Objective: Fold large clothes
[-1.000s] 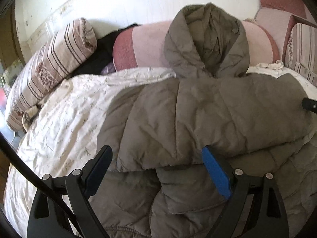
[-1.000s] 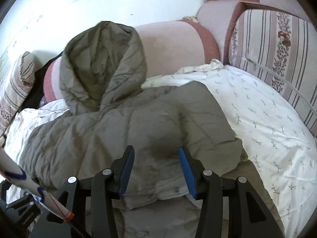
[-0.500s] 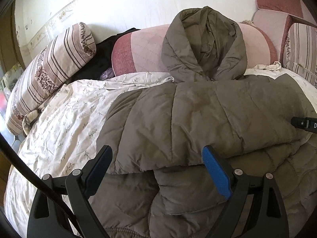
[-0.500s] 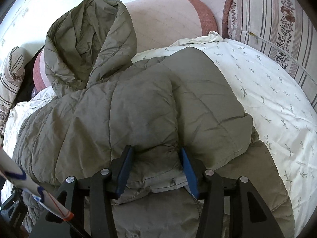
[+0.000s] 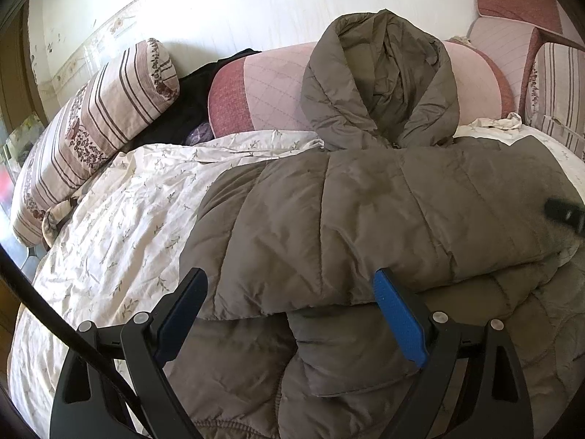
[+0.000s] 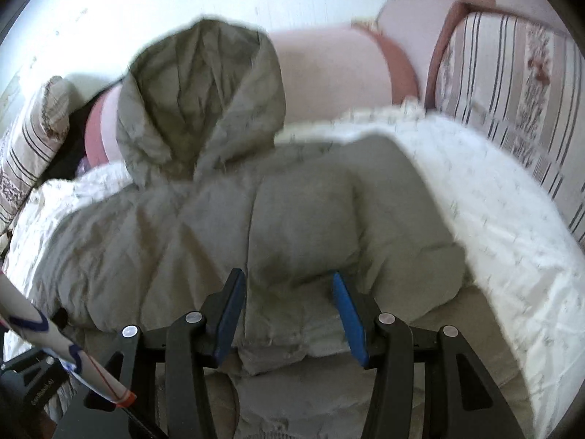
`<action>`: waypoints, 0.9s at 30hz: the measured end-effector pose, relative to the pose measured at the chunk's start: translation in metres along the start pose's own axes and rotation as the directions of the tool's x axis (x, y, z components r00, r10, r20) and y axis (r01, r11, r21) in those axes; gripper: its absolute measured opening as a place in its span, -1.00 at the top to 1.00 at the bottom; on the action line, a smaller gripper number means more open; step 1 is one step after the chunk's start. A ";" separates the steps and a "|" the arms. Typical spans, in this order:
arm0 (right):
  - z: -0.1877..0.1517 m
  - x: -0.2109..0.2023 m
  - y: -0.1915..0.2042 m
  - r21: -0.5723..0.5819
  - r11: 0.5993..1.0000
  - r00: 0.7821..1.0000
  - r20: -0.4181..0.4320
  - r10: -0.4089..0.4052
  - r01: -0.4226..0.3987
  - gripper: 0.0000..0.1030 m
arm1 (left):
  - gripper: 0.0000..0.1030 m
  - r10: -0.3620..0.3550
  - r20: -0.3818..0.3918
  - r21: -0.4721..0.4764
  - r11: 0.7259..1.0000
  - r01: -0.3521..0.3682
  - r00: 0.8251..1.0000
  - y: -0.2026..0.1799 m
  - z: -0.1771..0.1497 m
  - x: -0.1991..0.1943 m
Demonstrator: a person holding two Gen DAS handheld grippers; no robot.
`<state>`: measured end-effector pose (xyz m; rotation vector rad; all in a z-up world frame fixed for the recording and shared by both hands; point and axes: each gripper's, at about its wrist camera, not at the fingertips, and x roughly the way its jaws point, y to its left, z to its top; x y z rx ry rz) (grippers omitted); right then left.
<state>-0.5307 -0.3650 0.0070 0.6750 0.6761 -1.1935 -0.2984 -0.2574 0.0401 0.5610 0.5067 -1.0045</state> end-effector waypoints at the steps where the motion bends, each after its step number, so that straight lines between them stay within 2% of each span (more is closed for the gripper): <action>1: -0.001 0.004 0.001 -0.011 1.000 1.000 -0.021 -0.006 0.006 -0.08 | -0.78 0.000 -0.001 -0.001 1.000 0.000 1.000 0.000 0.000 0.000; 5: -0.003 0.004 0.008 -0.048 0.999 1.000 -0.017 -0.026 0.025 -0.20 | -0.78 -0.002 -0.008 -0.003 1.000 0.002 1.000 0.000 0.000 0.003; 12: -0.004 0.001 0.009 -0.053 0.998 0.999 -0.014 -0.029 0.029 -0.21 | -0.78 -0.001 0.001 -0.004 1.000 0.001 1.000 0.001 0.000 0.002; 17: -0.003 0.001 0.009 -0.055 0.998 1.000 -0.014 -0.027 0.026 -0.24 | -0.78 0.009 0.062 -0.011 1.000 -0.008 0.998 0.002 0.002 -0.010; 22: -0.004 0.001 0.010 -0.063 0.998 0.999 -0.013 -0.030 0.029 -0.27 | -0.78 0.023 0.147 -0.034 0.999 -0.018 0.989 0.006 0.006 -0.027; 27: -0.003 0.001 0.010 -0.066 0.997 0.999 -0.012 -0.033 0.033 -0.28 | -0.78 0.029 0.168 -0.053 0.998 -0.020 0.985 0.010 0.008 -0.031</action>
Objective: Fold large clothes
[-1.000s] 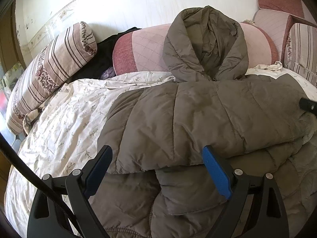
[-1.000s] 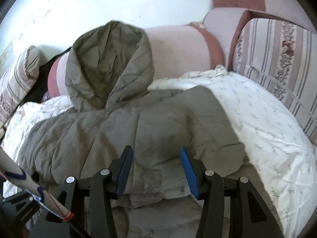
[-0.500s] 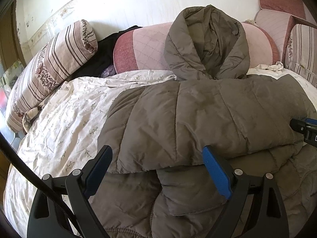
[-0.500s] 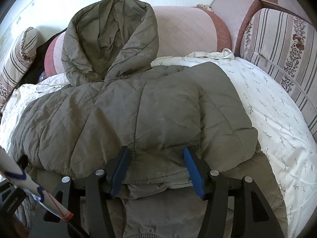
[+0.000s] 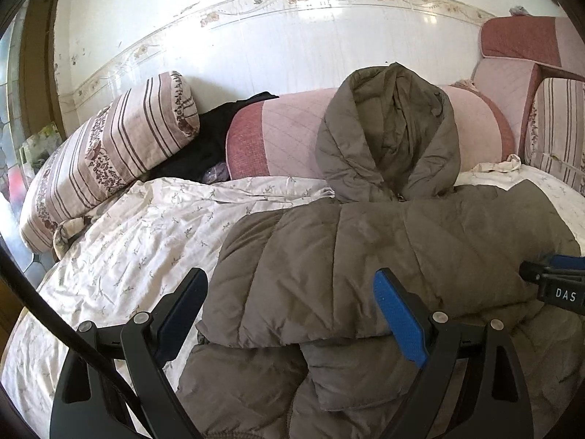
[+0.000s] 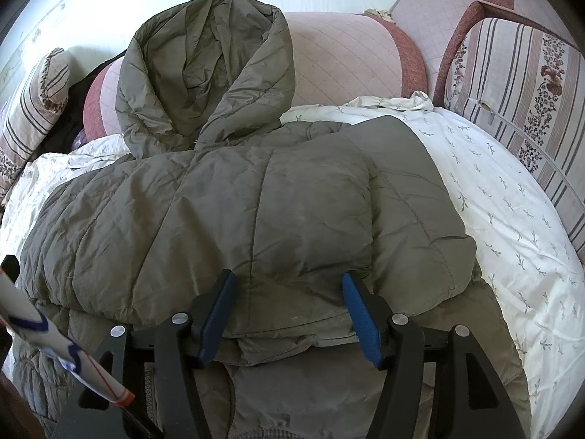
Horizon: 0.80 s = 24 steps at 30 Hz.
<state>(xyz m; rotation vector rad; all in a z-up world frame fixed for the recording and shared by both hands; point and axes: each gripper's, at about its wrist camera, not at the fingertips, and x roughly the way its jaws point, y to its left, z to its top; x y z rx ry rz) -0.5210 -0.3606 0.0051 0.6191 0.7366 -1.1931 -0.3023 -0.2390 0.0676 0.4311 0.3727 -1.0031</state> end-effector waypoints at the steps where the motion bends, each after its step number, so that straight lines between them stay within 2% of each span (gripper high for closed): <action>1: 0.000 0.000 0.000 -0.002 1.000 1.000 0.000 -0.001 0.001 -0.29 | -0.78 0.003 0.000 0.001 1.000 -0.003 1.000 0.000 0.000 0.000; 11: 0.000 0.000 0.001 -0.017 1.000 1.000 0.000 -0.001 0.001 -0.38 | -0.78 0.004 -0.006 0.012 1.000 -0.004 1.000 -0.002 -0.003 0.003; 24: -0.001 0.001 0.005 -0.035 0.999 1.000 -0.002 -0.005 0.005 -0.51 | -0.78 0.026 -0.101 0.002 1.000 -0.026 0.995 0.003 -0.009 0.023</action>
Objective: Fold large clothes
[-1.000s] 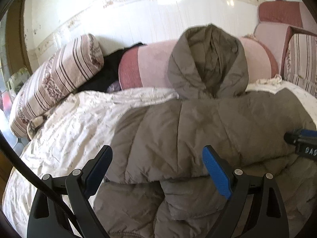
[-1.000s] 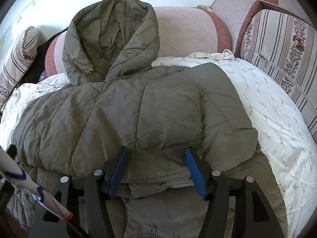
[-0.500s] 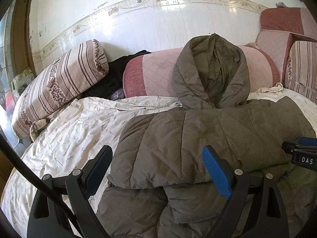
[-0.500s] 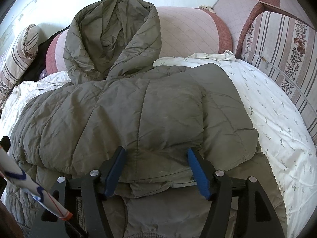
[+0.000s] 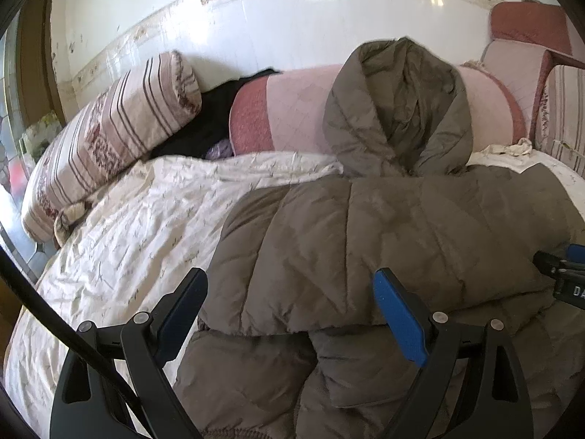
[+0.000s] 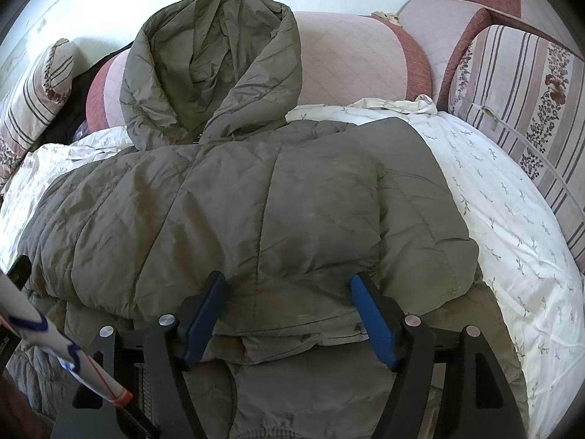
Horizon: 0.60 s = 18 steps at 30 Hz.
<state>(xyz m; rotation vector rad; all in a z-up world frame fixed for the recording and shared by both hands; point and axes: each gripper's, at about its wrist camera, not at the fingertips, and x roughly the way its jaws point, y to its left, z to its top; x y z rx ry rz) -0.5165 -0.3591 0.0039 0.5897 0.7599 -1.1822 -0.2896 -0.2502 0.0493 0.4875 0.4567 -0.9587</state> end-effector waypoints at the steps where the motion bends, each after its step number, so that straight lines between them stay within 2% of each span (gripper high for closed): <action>1: 0.000 0.000 0.000 -0.002 1.000 1.000 -0.001 -0.003 0.003 -0.56 | -0.78 0.002 -0.027 -0.007 1.000 -0.002 1.000 0.001 -0.001 0.004; 4: -0.001 0.002 0.000 -0.003 1.000 1.000 -0.010 -0.016 0.016 -0.71 | -0.78 -0.021 -0.121 -0.043 0.999 0.016 0.992 0.008 -0.005 0.021; 7: -0.002 0.005 -0.003 0.013 1.000 1.000 -0.023 -0.018 0.019 -0.79 | -0.78 -0.058 -0.168 -0.079 0.996 0.045 0.984 0.012 -0.008 0.029; 13: 0.004 -0.002 -0.011 0.052 0.999 1.000 -0.013 0.010 -0.010 -0.77 | -0.79 -0.055 -0.143 -0.072 0.996 0.045 0.988 0.012 -0.006 0.024; 18: 0.011 -0.014 -0.038 0.158 0.987 0.999 0.041 0.030 -0.037 -0.70 | -0.79 -0.053 -0.059 -0.141 0.989 0.044 0.997 0.026 0.003 0.008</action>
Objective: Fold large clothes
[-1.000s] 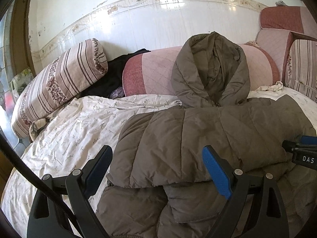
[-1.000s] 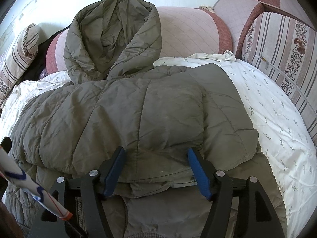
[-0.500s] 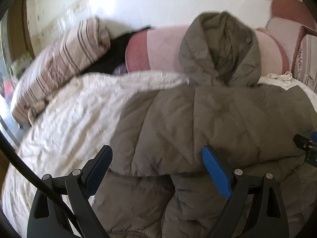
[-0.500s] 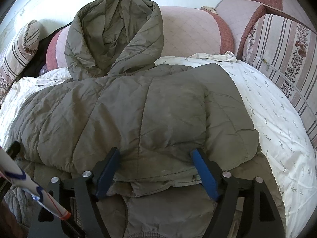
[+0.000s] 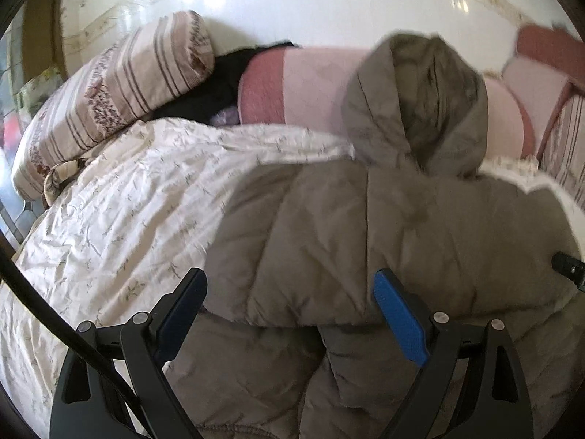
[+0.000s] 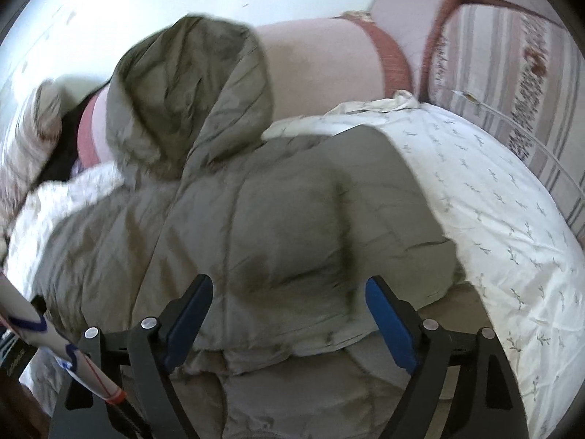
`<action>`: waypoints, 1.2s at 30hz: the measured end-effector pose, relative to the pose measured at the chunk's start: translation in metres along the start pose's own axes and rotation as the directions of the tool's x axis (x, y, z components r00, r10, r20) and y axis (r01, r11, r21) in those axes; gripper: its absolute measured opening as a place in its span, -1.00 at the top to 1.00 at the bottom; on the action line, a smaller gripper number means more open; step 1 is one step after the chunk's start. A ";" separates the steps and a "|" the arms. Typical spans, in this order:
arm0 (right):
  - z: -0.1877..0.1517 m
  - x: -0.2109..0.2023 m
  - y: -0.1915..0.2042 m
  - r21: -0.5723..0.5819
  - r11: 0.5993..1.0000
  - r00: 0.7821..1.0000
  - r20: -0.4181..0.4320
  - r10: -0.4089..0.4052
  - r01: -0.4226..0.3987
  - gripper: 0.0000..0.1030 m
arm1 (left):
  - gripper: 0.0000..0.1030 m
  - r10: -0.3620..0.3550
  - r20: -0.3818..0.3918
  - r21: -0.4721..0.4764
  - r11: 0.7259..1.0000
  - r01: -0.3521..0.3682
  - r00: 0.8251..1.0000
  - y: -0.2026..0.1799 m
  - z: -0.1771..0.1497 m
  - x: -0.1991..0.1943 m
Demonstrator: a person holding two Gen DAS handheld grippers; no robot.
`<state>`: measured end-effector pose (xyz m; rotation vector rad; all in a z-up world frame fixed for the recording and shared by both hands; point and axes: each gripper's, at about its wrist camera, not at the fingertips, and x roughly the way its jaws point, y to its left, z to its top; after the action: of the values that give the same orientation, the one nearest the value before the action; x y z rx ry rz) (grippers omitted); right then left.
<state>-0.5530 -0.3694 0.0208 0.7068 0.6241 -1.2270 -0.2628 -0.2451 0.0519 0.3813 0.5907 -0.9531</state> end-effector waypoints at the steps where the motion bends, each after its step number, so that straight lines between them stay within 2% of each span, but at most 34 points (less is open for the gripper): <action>1: 0.001 0.000 -0.006 0.026 1.000 1.000 0.008 0.003 -0.003 -0.63 | -0.79 0.001 0.013 -0.015 1.000 -0.001 1.000 0.003 0.002 -0.002; 3: 0.004 0.001 -0.017 0.068 0.998 1.000 0.009 0.002 -0.002 -0.34 | -0.79 0.009 0.020 -0.038 0.999 -0.008 1.000 0.008 0.003 -0.004; 4: 0.005 0.004 -0.022 0.086 0.996 1.000 -0.002 0.005 -0.004 -0.07 | -0.79 0.016 0.007 -0.047 0.999 -0.016 1.000 0.010 0.003 -0.001; 5: 0.005 0.008 -0.026 0.105 0.994 1.000 -0.020 0.011 -0.009 0.07 | -0.79 0.018 -0.015 -0.051 0.999 -0.019 1.000 0.012 0.003 0.004; 8: 0.002 0.020 -0.035 0.156 0.987 0.996 -0.073 0.040 -0.028 0.08 | -0.79 0.042 -0.091 -0.056 0.997 -0.047 0.995 0.014 -0.002 0.020; 11: 0.000 0.025 -0.030 0.127 0.992 0.995 -0.096 0.028 -0.016 0.08 | -0.79 0.033 -0.130 -0.051 0.998 -0.040 0.991 0.014 -0.006 0.028; 15: 0.004 0.012 -0.031 0.137 0.990 0.997 -0.064 0.041 -0.032 0.08 | -0.79 0.028 -0.092 -0.058 0.998 -0.033 0.995 0.016 0.000 0.018; 20: 0.012 -0.012 -0.042 0.132 0.991 1.000 0.008 0.027 -0.027 0.08 | -0.79 0.012 -0.023 -0.129 0.992 -0.015 1.000 0.030 0.012 -0.002; 25: 0.009 -0.025 -0.051 0.149 0.988 0.999 -0.019 0.031 -0.028 0.07 | -0.79 -0.016 -0.048 -0.167 0.986 0.007 0.999 0.038 0.017 -0.004; 28: 0.006 -0.049 -0.048 0.139 0.989 0.999 0.000 0.050 -0.050 0.07 | -0.79 -0.041 -0.046 -0.169 0.985 0.033 0.998 0.039 0.021 -0.011; 32: -0.005 -0.099 -0.039 0.121 0.988 0.995 0.035 0.096 -0.099 0.07 | -0.79 -0.055 0.006 -0.157 0.986 0.055 0.998 0.042 0.029 -0.031; 36: -0.010 -0.150 -0.020 0.093 0.980 0.984 0.031 0.173 -0.175 0.04 | -0.79 -0.160 0.030 -0.206 0.965 0.163 0.987 0.050 0.042 -0.053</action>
<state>-0.6074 -0.2736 0.1255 0.8096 0.4763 -1.1062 -0.2317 -0.2076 0.1206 0.1408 0.7112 -1.0376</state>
